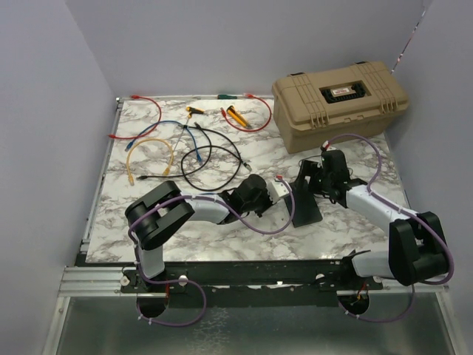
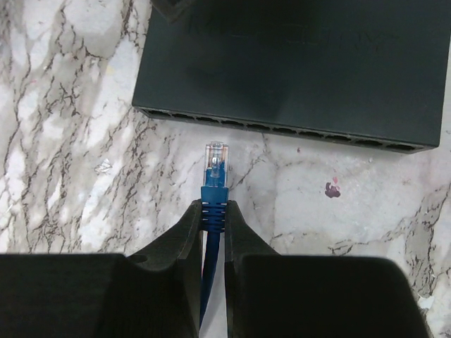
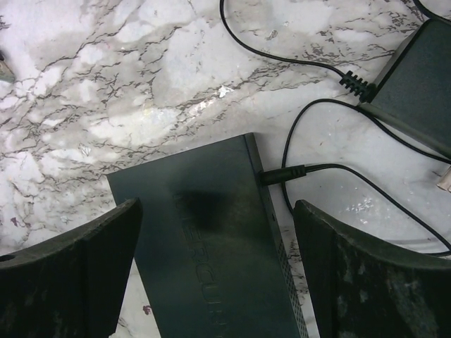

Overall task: Insert the plug into the switch port
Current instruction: Insert the connector into the switch port.

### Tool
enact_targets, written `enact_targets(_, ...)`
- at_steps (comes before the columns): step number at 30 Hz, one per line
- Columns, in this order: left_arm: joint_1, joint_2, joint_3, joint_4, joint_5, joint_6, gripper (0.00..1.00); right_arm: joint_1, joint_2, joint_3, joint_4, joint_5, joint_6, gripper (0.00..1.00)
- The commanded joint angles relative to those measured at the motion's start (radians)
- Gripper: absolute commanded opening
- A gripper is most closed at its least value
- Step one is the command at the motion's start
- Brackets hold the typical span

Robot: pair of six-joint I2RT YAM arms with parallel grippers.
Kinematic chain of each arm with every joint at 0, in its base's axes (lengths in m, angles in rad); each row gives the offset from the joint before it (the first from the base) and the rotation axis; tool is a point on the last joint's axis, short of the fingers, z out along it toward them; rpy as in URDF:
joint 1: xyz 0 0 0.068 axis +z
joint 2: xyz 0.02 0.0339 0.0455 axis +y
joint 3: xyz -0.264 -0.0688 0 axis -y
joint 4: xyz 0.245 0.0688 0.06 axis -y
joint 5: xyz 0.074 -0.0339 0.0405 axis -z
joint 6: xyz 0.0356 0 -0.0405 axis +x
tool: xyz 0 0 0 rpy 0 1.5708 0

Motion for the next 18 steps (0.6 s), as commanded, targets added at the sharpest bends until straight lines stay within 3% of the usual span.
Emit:
enact_targets(1,-0.002,0.02,0.021,-0.044,0.081,-0.014,0.0,-0.017,0.025,-0.017,-0.017,-0.046,0.036,0.91)
enact_targets(12,-0.02,0.001,0.002,-0.06,0.092,-0.057,0.0,-0.017,-0.108,-0.09,-0.179,0.052,0.152,0.91)
enact_targets(18,-0.047,0.009,0.001,-0.061,0.111,-0.068,0.0,-0.016,-0.115,-0.12,-0.175,-0.027,0.157,0.85)
